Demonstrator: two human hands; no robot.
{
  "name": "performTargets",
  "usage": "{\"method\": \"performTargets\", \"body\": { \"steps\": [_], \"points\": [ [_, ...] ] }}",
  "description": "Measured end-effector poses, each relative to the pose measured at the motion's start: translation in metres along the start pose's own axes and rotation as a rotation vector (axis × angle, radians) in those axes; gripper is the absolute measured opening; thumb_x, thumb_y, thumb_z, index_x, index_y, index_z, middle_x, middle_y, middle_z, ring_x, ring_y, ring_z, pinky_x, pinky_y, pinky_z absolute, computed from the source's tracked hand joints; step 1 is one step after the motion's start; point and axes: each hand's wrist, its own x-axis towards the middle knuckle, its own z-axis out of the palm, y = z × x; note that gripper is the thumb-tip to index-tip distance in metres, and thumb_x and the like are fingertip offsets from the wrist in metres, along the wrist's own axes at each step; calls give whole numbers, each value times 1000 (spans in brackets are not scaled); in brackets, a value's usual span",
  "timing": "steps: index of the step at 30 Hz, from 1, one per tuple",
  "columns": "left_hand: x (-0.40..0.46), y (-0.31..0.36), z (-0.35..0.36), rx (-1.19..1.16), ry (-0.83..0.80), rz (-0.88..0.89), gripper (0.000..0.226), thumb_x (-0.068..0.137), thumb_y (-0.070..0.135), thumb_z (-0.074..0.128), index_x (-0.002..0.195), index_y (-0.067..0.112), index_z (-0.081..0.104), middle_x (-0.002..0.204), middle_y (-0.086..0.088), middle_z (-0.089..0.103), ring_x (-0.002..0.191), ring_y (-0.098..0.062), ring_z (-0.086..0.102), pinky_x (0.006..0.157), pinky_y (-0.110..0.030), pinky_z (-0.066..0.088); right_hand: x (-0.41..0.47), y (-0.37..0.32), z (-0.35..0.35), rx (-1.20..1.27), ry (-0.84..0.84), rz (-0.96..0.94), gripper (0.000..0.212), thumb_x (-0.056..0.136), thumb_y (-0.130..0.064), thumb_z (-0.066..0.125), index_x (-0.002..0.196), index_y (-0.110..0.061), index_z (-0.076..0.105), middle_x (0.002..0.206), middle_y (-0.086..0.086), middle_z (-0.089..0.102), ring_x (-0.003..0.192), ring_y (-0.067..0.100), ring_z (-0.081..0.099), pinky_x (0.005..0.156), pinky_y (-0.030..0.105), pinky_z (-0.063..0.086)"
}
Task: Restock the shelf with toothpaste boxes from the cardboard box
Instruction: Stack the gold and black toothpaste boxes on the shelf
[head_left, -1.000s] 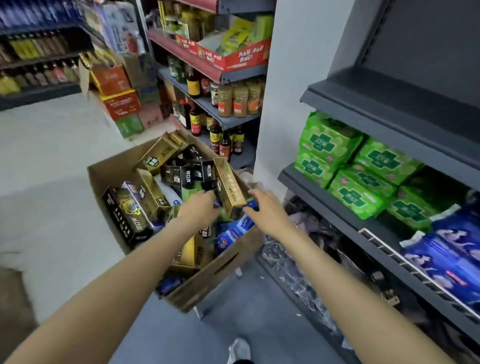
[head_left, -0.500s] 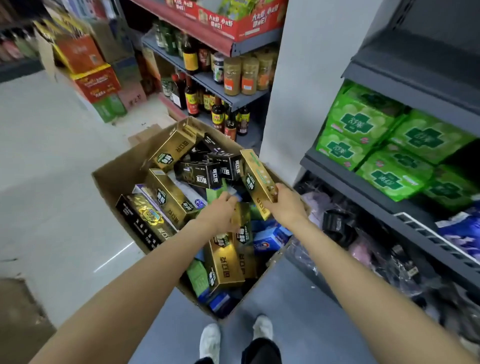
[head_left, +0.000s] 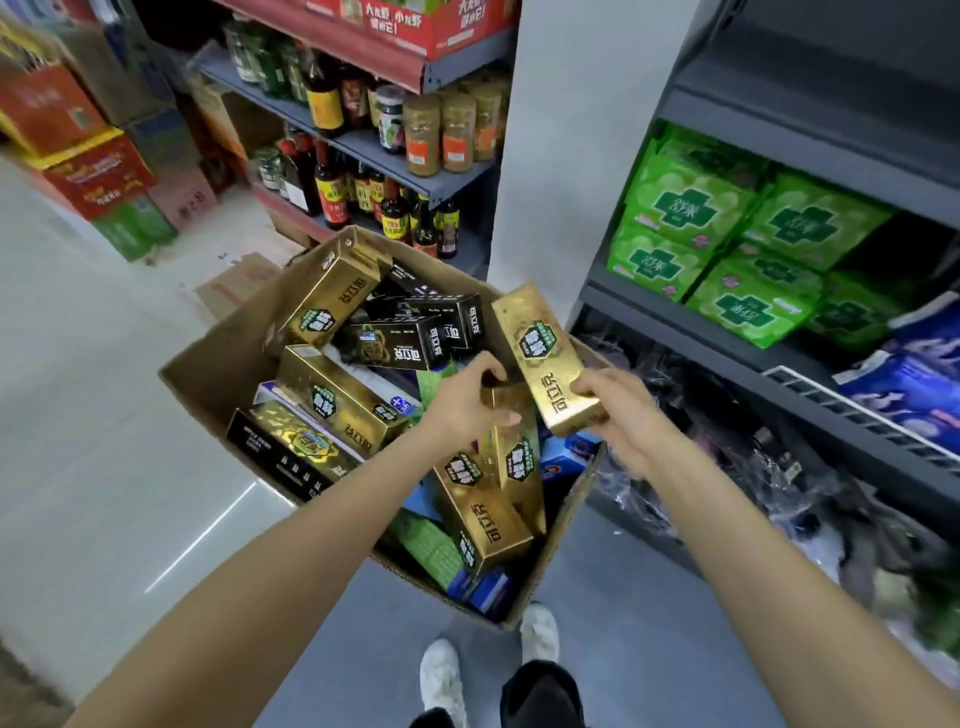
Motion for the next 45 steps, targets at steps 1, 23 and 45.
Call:
{"method": "performTargets", "body": {
  "steps": [1, 23, 45],
  "points": [
    [-1, 4, -3, -32, 33, -26, 54, 75, 26, 78, 116, 18, 45, 113, 0, 57, 92, -18, 57, 70, -25, 42, -3, -3, -3, 39, -16, -3, 7, 88, -4, 54, 95, -6, 53, 99, 19, 66, 83, 23, 64, 80, 36, 54],
    [18, 313, 101, -720, 128, 79, 43, 88, 45, 59, 113, 10, 57, 109, -2, 59, 105, -18, 52, 89, -27, 35, -99, -53, -255, 542, -154, -180, 35, 60, -4, 42, 92, -10, 56, 85, 9, 71, 78, 25, 68, 70, 41, 54],
    [71, 584, 338, -233, -201, 540, 61, 76, 38, 75, 123, 18, 41, 109, 4, 55, 92, -8, 56, 71, -23, 47, -93, -84, -614, 540, 445, -536, 37, 92, -48, 46, 110, -20, 63, 98, 8, 72, 81, 20, 67, 63, 31, 52]
  ]
}}
